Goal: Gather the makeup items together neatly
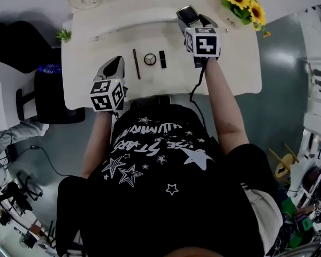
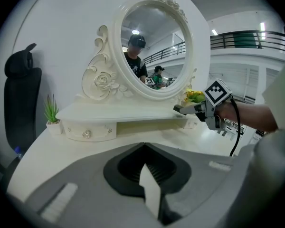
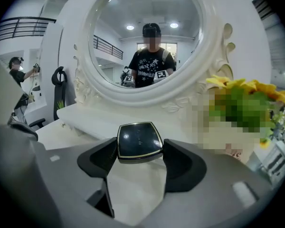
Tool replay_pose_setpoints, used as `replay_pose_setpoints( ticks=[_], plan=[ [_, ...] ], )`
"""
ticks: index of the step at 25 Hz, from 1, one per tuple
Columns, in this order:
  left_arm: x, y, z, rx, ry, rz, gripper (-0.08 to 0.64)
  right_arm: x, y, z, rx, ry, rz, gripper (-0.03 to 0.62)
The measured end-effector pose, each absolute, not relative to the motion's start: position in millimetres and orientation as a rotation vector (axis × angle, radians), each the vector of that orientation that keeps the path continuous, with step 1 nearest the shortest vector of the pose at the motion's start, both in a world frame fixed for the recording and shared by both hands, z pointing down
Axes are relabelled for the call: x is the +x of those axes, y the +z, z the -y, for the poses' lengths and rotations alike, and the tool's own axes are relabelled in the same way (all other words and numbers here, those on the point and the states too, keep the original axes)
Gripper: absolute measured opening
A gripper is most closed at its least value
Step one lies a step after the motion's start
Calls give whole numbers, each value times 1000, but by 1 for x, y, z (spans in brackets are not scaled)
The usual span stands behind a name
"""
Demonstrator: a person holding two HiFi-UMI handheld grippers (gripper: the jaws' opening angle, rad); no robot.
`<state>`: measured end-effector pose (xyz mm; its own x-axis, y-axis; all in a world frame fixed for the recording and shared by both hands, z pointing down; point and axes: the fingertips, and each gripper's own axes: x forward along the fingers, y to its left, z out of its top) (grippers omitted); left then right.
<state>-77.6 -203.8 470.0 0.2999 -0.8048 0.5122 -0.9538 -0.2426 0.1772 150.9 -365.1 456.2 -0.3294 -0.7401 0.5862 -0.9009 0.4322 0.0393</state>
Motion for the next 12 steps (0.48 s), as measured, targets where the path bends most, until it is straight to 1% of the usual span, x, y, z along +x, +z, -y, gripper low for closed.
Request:
replay_pose_setpoints(
  ticks=[12],
  plan=[
    [-83, 475, 182, 2213, 468, 1424, 2, 162, 476, 296, 1566, 522, 2050, 333]
  ],
)
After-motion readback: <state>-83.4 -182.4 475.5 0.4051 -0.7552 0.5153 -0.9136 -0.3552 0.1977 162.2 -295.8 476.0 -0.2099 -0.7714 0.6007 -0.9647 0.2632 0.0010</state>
